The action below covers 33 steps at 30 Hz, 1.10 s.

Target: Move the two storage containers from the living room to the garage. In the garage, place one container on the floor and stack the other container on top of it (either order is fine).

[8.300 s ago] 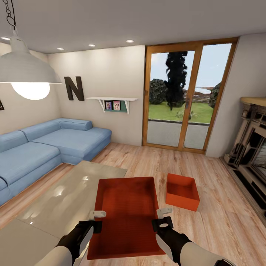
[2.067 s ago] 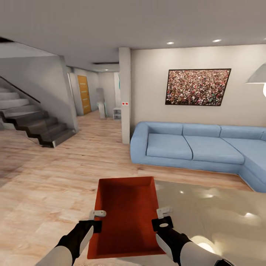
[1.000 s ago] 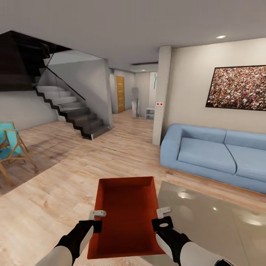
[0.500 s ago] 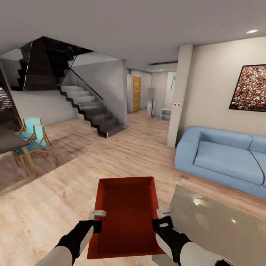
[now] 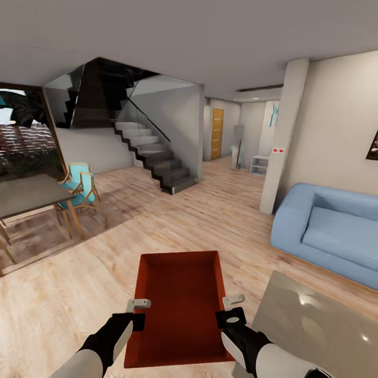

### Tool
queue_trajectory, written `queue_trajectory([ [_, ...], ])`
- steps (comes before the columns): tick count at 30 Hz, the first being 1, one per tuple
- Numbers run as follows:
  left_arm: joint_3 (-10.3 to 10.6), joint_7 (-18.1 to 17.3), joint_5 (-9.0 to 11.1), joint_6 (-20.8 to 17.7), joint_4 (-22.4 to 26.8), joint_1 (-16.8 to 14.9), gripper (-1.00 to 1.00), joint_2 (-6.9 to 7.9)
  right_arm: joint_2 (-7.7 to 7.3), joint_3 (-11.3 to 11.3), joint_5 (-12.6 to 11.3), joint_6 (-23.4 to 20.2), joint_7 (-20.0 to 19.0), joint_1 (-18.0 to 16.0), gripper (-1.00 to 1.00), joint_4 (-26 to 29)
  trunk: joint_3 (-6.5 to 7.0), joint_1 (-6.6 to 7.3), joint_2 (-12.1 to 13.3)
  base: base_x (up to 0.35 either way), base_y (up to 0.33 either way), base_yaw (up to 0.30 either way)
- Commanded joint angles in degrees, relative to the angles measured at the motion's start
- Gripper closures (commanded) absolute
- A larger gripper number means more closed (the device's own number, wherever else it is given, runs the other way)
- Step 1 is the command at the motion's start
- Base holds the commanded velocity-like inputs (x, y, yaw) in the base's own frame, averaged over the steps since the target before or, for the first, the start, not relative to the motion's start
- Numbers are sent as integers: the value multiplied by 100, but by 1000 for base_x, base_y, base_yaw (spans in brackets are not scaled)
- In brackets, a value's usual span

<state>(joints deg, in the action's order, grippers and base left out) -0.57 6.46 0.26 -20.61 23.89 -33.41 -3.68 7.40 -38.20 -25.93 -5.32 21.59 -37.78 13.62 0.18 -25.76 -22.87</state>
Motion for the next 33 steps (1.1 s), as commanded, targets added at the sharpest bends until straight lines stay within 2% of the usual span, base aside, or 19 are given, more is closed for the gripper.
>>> queue_trajectory([
  [1,13,13,88,-22,2,1,100,-10,42,-47,-9,-39,11,-2,100,126,-2,-2,-5,0,0,286],
  [30,13,13,90,-22,2,1,100,-10,42,-47,-9,-39,11,-2,100,127,-2,-2,-5,0,0,286],
  [33,13,13,88,-22,2,2,100,-10,42,-47,-12,-39,11,-2,100,129,-2,-2,-5,0,0,127],
])
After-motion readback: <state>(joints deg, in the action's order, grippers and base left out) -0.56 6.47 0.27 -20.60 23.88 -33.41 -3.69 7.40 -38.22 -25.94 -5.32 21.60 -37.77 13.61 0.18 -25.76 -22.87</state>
